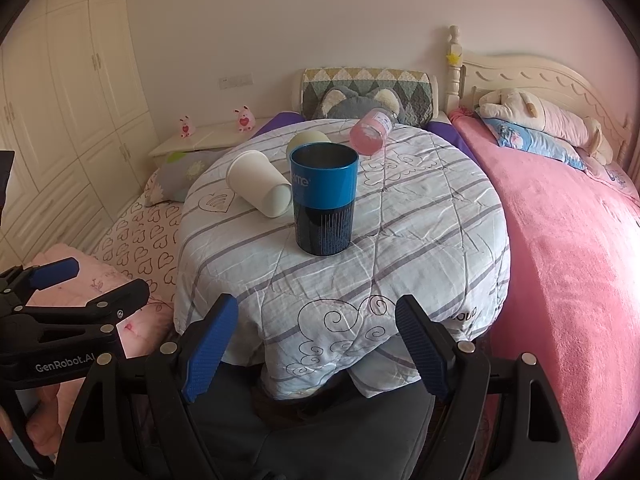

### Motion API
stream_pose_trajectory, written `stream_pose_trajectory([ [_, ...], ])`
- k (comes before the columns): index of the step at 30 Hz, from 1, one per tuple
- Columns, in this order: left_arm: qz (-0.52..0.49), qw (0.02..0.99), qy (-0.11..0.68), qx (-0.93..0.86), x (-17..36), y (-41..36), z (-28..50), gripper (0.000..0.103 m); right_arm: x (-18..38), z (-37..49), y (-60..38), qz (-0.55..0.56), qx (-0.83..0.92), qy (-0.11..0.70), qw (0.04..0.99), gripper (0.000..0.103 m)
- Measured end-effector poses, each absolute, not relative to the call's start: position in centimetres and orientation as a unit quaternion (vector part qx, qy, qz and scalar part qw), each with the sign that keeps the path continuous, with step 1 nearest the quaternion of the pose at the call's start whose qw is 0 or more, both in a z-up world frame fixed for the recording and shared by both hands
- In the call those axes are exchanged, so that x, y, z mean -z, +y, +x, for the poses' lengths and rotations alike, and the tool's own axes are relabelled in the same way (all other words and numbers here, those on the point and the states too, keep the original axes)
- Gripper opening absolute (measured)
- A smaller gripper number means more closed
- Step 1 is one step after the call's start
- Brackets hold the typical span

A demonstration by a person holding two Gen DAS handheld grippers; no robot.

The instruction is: Flip cup upright

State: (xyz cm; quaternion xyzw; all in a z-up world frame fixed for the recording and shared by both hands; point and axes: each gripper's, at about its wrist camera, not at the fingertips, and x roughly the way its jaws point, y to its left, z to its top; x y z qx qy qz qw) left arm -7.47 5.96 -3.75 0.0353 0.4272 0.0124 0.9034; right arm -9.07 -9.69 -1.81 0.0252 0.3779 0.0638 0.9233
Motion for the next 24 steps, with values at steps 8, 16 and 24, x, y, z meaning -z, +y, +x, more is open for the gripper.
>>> stream_pose_trajectory([
  [8,0.036,0.903,0.428,-0.012,3.89,5.88,-7.45,0.103,1.81,-9.06,-9.71,0.025,-0.064,0.378,0.923,0.082],
  [16,0.037,0.904,0.427,-0.012,4.0,5.81,-7.46,0.103,1.91,-9.09,-9.71,0.026,-0.064,0.378,0.923,0.082],
  [24,0.038,0.907,0.419,-0.005,3.83,5.63,-7.69,0.103,1.92,-9.07,-9.73,0.026,-0.064,0.378,0.923,0.082],
])
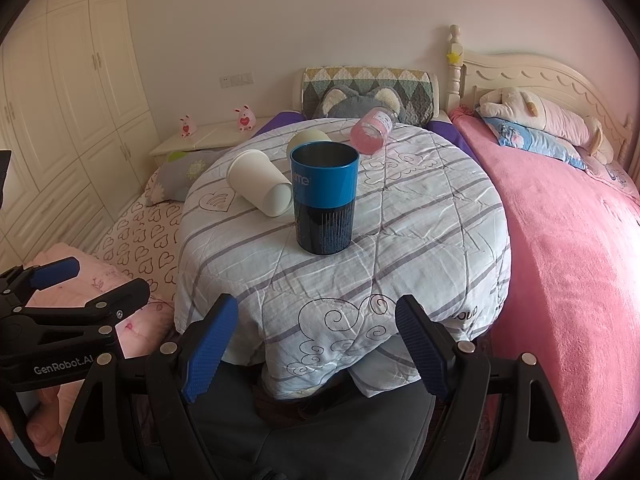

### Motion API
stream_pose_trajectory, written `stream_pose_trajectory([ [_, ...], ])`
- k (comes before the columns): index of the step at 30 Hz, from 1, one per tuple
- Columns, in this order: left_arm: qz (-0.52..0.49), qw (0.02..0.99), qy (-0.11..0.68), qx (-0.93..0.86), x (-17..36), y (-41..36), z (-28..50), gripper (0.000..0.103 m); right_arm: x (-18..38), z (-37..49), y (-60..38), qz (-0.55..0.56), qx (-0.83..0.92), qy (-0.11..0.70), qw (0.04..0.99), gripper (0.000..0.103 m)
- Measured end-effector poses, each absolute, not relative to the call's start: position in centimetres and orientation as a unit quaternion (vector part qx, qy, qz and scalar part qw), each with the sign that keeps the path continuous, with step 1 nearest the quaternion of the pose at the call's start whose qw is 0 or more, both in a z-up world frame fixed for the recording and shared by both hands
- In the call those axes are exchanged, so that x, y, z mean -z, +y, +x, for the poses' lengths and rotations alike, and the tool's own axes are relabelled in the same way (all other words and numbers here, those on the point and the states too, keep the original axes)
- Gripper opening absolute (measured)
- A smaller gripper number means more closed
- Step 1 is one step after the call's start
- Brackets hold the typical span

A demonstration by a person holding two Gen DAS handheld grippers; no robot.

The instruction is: Flip cup upright

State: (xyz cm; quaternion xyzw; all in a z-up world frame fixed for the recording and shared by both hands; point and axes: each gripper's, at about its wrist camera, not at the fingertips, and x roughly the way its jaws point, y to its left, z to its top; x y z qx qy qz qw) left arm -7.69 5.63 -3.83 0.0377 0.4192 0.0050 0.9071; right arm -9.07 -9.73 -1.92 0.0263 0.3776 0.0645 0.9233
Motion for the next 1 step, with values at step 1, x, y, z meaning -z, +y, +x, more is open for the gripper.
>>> stream_pose_trajectory([
  [1,0.039,0.907,0.42,-0.003,3.83,5.56,-7.67,0.103,1.91,-9.07,-9.73,0.026,-0.065,0.377,0.923,0.082],
])
